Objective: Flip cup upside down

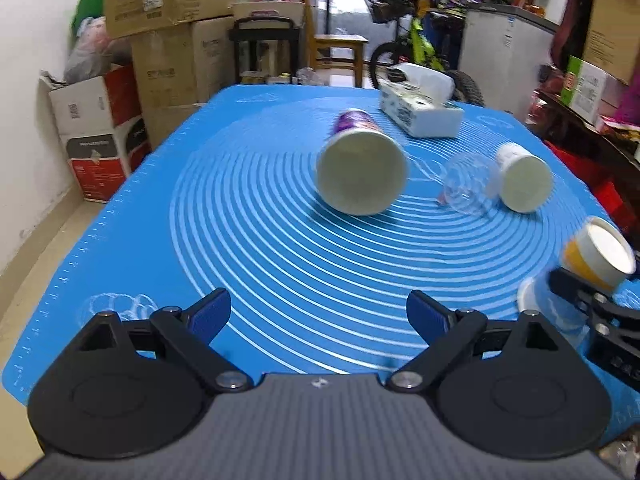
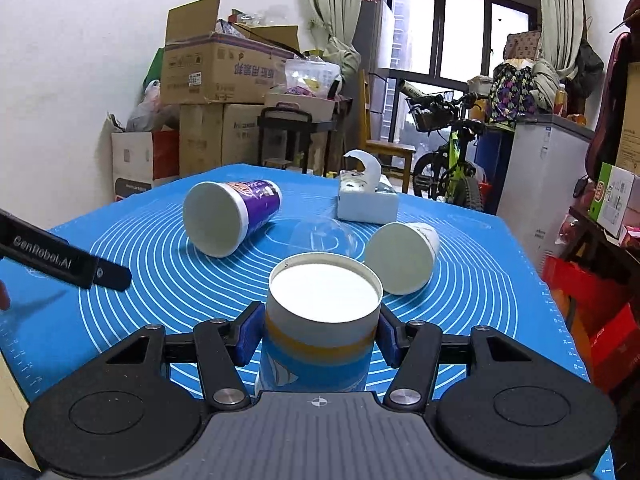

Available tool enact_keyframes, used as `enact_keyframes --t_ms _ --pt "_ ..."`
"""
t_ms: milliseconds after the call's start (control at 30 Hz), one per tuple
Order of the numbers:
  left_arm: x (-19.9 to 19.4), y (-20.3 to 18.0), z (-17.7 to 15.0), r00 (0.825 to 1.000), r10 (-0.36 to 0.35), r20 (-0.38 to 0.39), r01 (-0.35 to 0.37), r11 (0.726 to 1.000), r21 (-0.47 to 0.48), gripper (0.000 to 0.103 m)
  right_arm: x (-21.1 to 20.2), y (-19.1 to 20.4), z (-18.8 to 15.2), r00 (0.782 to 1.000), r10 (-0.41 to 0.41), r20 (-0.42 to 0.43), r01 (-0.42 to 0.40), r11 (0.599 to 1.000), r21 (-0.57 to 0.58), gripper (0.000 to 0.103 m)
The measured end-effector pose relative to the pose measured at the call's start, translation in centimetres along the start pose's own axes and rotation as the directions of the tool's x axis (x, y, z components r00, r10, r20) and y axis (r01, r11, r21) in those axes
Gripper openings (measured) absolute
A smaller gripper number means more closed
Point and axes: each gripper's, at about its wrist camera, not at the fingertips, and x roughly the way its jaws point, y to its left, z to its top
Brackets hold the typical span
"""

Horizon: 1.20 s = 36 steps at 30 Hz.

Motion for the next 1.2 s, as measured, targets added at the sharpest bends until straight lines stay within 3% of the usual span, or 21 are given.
enact_keyframes --t_ms 400,767,1200 --pt "-3.8 -3.1 -1.5 0.997 -0.062 0.046 0.059 0.996 0.070 0.094 -3.4 -1.3 -0.2 0.998 0.040 -0.049 -0.034 0.994 0.104 0.082" --pt "-6.8 -5.5 -4.4 0.994 -0.060 0.090 0.052 0.994 0.094 0.095 -9.7 -2.2 -2.4 0.989 -0.001 -0.149 0.030 0.981 0.194 0.083" --pt "-7.4 -6.1 -5.6 0.993 -0.056 0.102 0.046 0.994 0.097 0.095 -11.3 -2.9 -3.3 0.983 -0.001 -0.186 0.044 0.973 0.228 0.084"
